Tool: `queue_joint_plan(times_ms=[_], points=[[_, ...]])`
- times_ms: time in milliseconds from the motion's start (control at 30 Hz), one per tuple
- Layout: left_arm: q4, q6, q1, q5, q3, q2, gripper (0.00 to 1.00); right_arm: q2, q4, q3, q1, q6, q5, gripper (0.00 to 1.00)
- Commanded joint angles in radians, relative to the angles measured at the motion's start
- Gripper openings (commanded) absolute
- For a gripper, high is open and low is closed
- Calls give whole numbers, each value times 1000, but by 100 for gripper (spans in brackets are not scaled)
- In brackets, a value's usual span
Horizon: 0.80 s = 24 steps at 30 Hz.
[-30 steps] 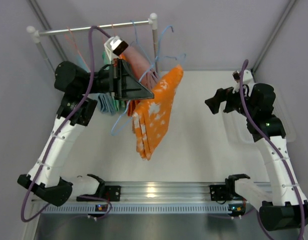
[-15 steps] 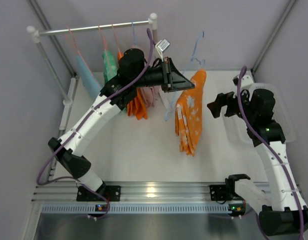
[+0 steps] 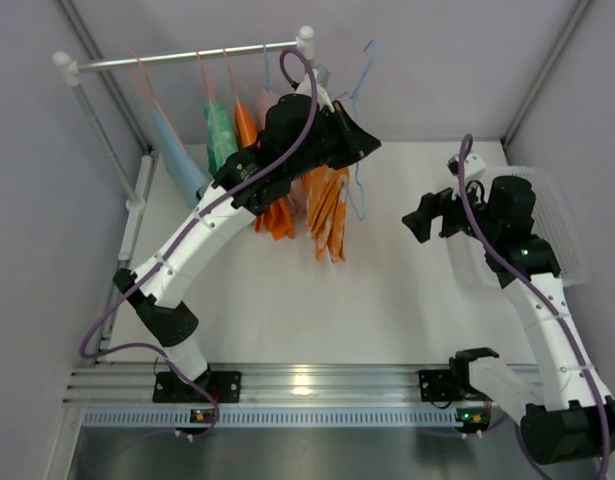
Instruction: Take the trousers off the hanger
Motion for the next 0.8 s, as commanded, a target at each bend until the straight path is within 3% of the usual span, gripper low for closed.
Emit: queue_joint_plan(times_ms=[0,133,333,533,767], points=[[109,8,-10,-142,74,-4,0,34,78,46,52,-20,-50,99],[153,-18,-12,-142,68,7,0,53,208,14,170,-4,-10,100],[216,-27,-12,-132,64,7,0,-41,568,-154,238,144,-15,100],[274,-96,-12,-39,62,22,0,-66,569,-204,344,53,96,100],[307,-136,-12,41,65,19,0,-3,647,-239,364,0,140,100]])
